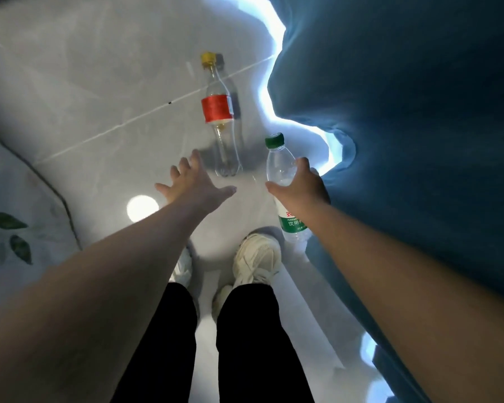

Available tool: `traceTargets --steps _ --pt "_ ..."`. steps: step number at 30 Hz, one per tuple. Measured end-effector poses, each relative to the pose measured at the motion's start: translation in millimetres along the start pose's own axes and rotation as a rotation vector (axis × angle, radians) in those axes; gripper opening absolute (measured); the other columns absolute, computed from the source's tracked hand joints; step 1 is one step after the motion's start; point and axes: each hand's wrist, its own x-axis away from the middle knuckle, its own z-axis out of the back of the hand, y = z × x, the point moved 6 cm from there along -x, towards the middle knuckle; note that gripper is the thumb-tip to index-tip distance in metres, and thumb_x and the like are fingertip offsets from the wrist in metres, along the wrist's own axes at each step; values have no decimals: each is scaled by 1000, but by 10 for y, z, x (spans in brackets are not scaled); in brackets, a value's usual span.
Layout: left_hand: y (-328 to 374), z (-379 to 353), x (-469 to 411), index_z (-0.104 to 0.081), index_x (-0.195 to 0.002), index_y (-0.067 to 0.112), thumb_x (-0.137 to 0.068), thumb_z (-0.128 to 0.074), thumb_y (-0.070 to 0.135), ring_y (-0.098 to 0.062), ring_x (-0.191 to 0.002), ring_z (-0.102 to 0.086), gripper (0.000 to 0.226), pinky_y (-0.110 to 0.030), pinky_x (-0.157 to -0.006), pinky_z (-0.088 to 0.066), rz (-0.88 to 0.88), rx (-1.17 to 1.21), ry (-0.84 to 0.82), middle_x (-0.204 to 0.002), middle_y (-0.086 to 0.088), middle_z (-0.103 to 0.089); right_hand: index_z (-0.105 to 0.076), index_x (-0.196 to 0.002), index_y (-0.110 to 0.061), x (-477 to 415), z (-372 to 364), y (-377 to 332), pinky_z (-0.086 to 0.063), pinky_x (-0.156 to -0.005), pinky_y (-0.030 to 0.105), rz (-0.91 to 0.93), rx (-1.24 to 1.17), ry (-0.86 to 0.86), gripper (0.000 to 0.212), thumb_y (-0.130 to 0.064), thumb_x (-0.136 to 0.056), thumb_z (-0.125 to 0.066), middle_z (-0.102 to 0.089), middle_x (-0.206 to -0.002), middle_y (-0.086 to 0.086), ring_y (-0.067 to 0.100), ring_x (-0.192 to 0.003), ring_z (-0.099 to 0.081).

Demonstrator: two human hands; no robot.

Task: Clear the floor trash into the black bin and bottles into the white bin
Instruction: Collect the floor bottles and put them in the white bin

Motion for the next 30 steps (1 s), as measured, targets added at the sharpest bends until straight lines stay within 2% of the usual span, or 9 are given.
traceTargets --steps 4,8,11,13,18,20,24,27,30 --pt "261 94 -411 -5 -150 23 -67 -75 61 -36 -132 -37 114 -56 -103 -35 61 240 86 -147 -11 -32 -37 -129 -18 -281 -24 -23 -46 -80 34 17 -9 0 65 -49 -81 -66 -50 -118 10 31 -102 -56" --pt "407 84 -776 -14 -146 17 -73 -77 43 -34 -115 -54 100 -43 -90 -48 113 510 119 -133 -11 -46 -38 -129 -16 -523 -69 -112 -41 -76 30 59 -3 3 65 -48 -81 -67 -52 -118 11 29 -100 -54" --pt "322 31 -772 -22 -140 14 -78 -75 32 -33 -105 -60 83 -33 -75 -43 132 493 95 -119 -11 -58 -39 -128 -17 -624 -121 -143 -44 -76 31 67 -4 -8 65 -49 -79 -69 -54 -117 9 29 -103 -57" --pt "148 -11 -665 -23 -137 13 -77 -73 28 -35 -102 -59 80 -33 -73 -40 133 445 72 -115 -13 -58 -40 -125 -17 -635 -147 -159 -48 -79 33 53 -11 -18 64 -48 -78 -70 -55 -116 8 29 -101 -58" --pt "-189 -50 -499 -20 -141 18 -67 -80 32 -37 -111 -53 96 -43 -87 -45 150 393 86 -124 -14 -46 -42 -122 -16 -617 -245 -276 -50 -79 34 29 -26 -63 60 -47 -78 -69 -55 -113 8 29 -100 -59" --pt "-167 -79 -584 -23 -139 18 -68 -80 33 -36 -108 -55 92 -46 -87 -47 129 392 96 -121 -13 -49 -42 -123 -16 -653 -299 -363 -49 -78 33 59 -22 -63 62 -48 -78 -70 -54 -113 7 27 -100 -58" --pt "-113 -79 -661 -35 -128 15 -73 -74 24 -29 -98 -56 68 -38 -78 -45 135 534 119 -114 -11 -55 -41 -126 -14 -669 -298 -456 -43 -75 29 90 -37 -65 65 -47 -78 -72 -52 -110 5 23 -94 -52" --pt "-143 89 -366 -39 -126 15 -73 -74 18 -23 -91 -54 64 -32 -73 -39 82 687 142 -111 -10 -56 -44 -119 -16 -444 -162 -397 -49 -80 33 65 -78 -69 60 -46 -76 -73 -58 -116 6 27 -100 -59" --pt "-211 585 122 -39 -125 15 -69 -80 17 -25 -94 -59 70 -30 -74 -43 -52 725 153 -112 -9 -59 -43 -122 -21 15 213 -536 -50 -87 36 62 -111 -56 61 -46 -75 -74 -58 -121 3 26 -106 -58"
